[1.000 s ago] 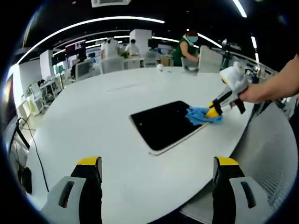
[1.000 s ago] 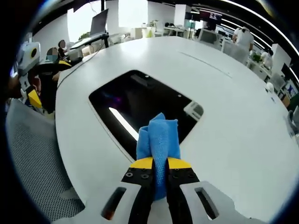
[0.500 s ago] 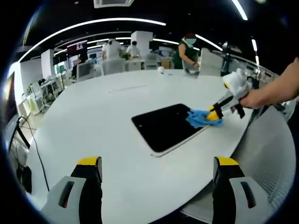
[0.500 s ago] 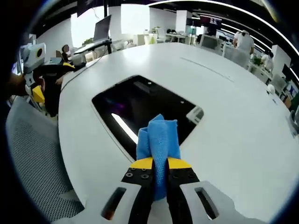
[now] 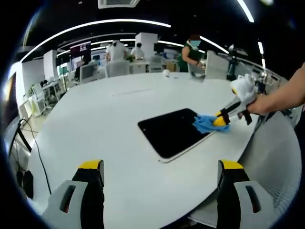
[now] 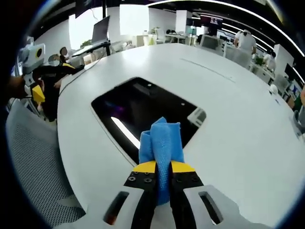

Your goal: Wipe the mirror surface with the cleaning cloth until all visible marks leave the cleaned area.

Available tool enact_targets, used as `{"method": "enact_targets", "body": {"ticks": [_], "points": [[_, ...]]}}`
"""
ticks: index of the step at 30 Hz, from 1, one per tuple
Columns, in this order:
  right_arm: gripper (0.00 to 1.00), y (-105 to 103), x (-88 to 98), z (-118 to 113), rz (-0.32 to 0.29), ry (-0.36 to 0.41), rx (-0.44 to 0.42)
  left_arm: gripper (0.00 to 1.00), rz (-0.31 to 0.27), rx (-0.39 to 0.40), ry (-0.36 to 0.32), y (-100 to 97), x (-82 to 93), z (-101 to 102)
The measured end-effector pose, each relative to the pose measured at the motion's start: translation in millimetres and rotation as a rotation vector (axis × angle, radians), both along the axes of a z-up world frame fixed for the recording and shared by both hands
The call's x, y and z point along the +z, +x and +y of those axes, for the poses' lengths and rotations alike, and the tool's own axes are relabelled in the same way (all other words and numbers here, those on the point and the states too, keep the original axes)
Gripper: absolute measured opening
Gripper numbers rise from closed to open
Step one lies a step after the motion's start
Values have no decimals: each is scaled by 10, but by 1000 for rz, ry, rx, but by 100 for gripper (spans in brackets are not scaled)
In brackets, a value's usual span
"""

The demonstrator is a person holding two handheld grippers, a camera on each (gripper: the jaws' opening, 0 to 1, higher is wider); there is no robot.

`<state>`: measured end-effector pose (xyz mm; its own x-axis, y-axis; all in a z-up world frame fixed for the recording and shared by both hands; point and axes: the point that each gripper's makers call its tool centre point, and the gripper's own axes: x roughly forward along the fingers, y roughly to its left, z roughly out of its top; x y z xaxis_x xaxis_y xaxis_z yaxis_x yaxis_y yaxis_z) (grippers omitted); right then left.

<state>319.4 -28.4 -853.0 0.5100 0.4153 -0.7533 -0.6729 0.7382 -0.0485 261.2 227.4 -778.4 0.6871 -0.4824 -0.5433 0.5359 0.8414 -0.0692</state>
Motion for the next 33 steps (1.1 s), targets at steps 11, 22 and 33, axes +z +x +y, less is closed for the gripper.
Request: {"method": "enact_targets", "body": {"ticks": [11, 22, 33], "points": [[4, 6, 0, 10, -23, -14, 3, 100, 9, -2, -2, 8, -11, 68], [4, 3, 10, 33, -48, -22, -13, 100, 4, 1, -6, 94, 79, 142], [4, -26, 17, 230, -41, -18, 10, 100, 3, 8, -14, 88, 179, 241]]}}
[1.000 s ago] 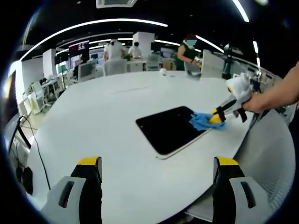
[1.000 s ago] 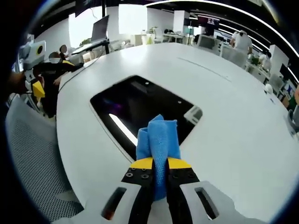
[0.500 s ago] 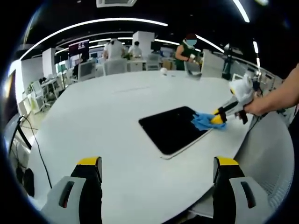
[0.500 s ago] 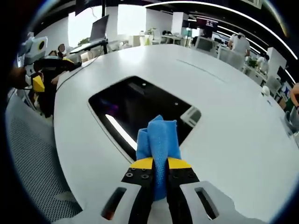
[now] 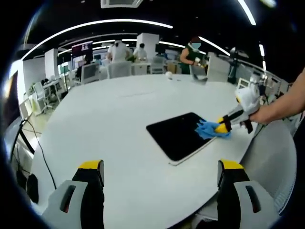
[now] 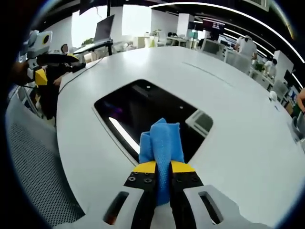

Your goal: Wipe the mirror surface with the cleaning cloth until all visible marks leave the cleaned area.

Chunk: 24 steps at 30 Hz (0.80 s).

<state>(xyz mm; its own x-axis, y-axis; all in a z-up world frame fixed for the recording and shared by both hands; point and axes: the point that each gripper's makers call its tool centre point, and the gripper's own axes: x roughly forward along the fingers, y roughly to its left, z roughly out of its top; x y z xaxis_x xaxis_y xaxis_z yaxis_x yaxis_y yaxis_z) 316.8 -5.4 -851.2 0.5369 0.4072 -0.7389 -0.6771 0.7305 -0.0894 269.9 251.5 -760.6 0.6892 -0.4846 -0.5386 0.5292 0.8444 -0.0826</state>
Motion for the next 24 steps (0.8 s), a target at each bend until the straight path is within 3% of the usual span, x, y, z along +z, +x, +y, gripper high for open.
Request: {"method": "enact_targets", "body": {"ticks": [24], "points": [[4, -40, -1, 330, -19, 32, 7, 100, -2, 17, -14, -73, 44, 191]]}}
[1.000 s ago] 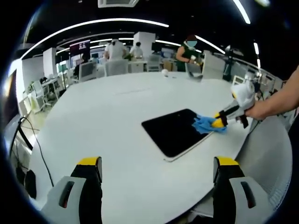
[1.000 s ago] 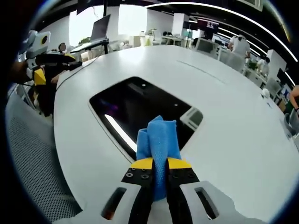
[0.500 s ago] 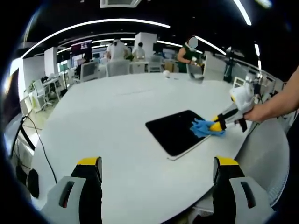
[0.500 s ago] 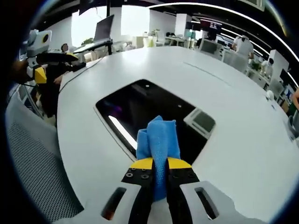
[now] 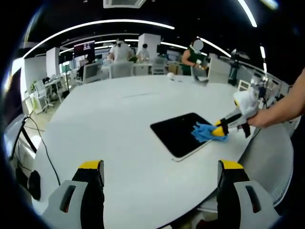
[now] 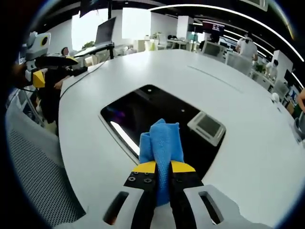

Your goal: Wipe the mirror surface with the cleaning cloth until all visible marks leave the cleaned area.

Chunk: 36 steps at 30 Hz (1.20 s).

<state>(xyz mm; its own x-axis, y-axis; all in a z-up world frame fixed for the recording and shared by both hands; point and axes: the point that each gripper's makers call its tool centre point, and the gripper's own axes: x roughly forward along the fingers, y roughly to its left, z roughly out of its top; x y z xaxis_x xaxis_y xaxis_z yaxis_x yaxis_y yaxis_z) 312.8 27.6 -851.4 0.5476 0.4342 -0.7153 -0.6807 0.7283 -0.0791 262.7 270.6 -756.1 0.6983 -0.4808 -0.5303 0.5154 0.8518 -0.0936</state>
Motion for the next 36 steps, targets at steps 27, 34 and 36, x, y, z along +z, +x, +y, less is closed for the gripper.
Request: {"method": "enact_targets", "body": {"ticks": [27, 34, 36], "points": [[4, -2, 3, 418, -17, -2, 29, 100, 5, 6, -10, 66, -7, 217], [4, 3, 2, 545, -16, 8, 30, 100, 2, 3, -8, 89, -3, 276], [4, 3, 2, 575, -19, 7, 36, 100, 1, 4, -9, 97, -3, 290]]}}
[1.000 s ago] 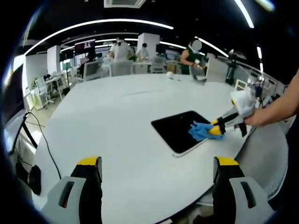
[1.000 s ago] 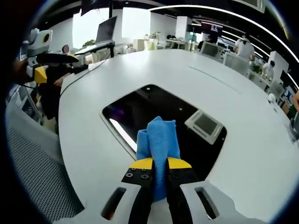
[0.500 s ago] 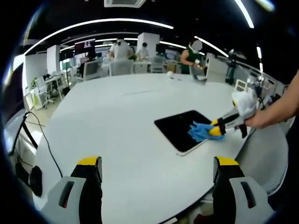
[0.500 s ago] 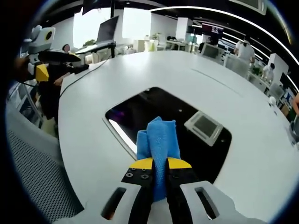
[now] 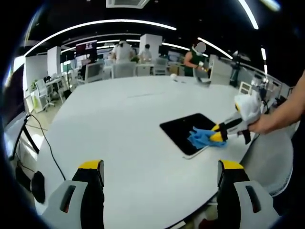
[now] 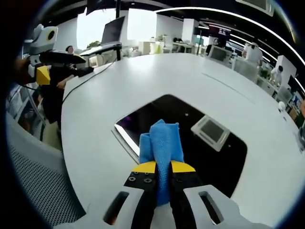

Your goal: Wipe the mirror surface with the cleaning cloth until all visible marks leave the cleaned area.

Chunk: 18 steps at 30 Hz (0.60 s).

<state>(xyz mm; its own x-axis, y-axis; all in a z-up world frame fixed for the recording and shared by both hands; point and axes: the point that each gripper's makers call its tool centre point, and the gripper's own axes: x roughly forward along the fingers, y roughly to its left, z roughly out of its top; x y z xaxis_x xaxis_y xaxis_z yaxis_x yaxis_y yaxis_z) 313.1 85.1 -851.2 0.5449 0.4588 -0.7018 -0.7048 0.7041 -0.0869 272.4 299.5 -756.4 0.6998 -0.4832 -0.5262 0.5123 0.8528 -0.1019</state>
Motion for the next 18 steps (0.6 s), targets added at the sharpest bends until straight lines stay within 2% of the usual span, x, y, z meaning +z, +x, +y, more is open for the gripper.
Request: {"method": "enact_targets", "body": {"ticks": [18], "points": [[4, 33, 2, 302, 19, 13, 35, 100, 1, -4, -7, 11, 8, 63]]}}
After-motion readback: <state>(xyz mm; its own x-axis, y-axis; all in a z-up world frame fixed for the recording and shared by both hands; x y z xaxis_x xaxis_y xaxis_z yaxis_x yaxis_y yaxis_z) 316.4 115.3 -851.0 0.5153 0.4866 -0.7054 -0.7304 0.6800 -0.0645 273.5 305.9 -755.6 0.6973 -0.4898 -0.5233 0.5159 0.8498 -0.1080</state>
